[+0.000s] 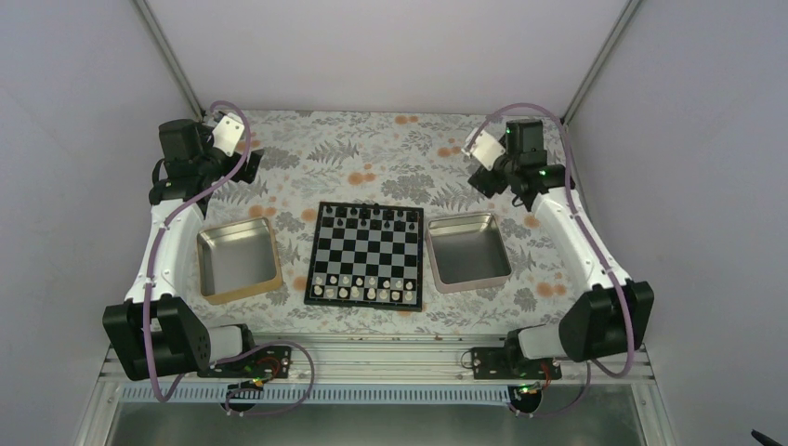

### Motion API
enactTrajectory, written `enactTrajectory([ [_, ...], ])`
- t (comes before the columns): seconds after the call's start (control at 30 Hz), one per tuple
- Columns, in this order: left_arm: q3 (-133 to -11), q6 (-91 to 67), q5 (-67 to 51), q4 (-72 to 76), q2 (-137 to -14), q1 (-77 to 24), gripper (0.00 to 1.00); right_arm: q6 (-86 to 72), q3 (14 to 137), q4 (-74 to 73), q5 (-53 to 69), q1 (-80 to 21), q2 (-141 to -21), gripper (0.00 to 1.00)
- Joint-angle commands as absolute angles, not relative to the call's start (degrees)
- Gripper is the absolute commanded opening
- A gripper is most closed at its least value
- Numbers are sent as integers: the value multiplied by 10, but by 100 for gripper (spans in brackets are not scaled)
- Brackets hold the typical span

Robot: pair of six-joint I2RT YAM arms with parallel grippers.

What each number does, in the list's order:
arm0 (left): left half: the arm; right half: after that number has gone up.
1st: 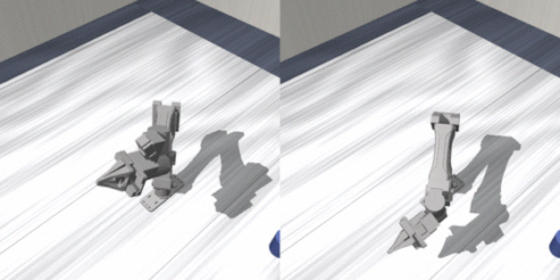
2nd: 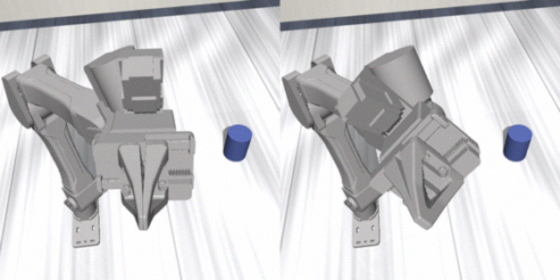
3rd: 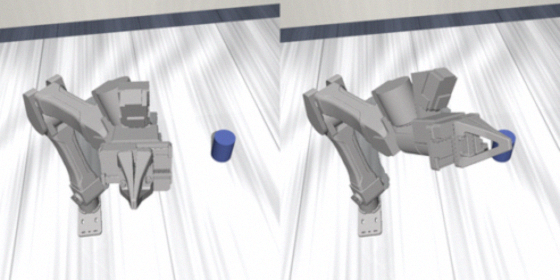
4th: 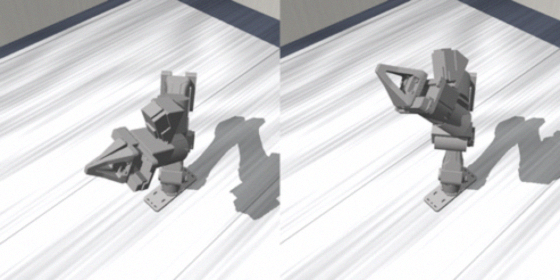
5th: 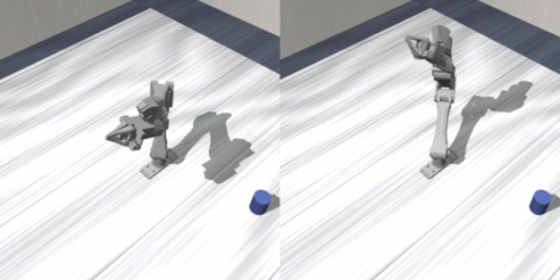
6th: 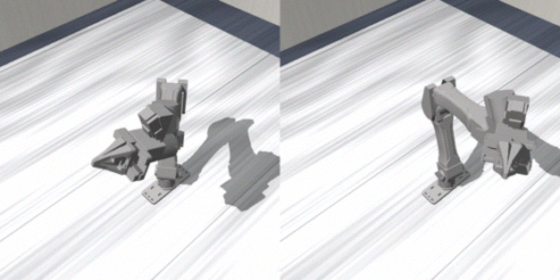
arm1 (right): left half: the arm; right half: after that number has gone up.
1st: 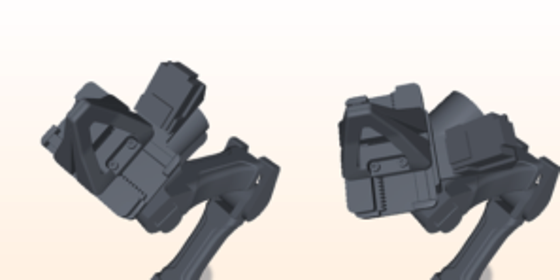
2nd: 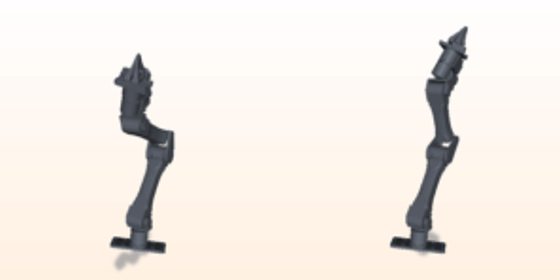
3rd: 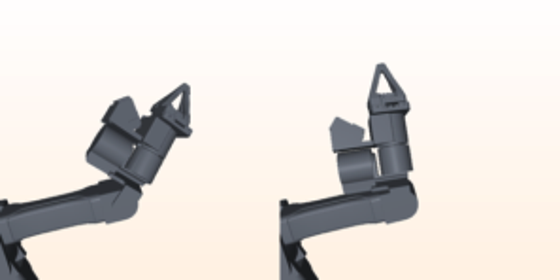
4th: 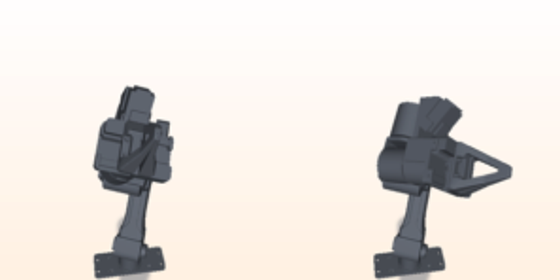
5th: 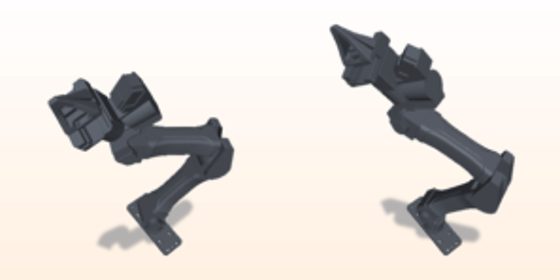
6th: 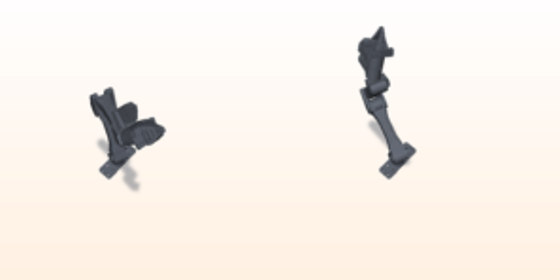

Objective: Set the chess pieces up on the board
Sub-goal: Reset both arms

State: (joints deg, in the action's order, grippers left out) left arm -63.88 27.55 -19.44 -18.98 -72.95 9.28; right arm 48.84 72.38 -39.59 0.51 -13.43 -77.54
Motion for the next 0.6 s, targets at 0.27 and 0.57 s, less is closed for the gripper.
enactTrajectory([
  [0.27,-639,268,-214,-179,-718,97,100,368,744,-255,-92,-117,-967,100],
  [0.57,-636,267,-216,-177,-717,96,100,371,747,-266,-65,-117,-972,100],
])
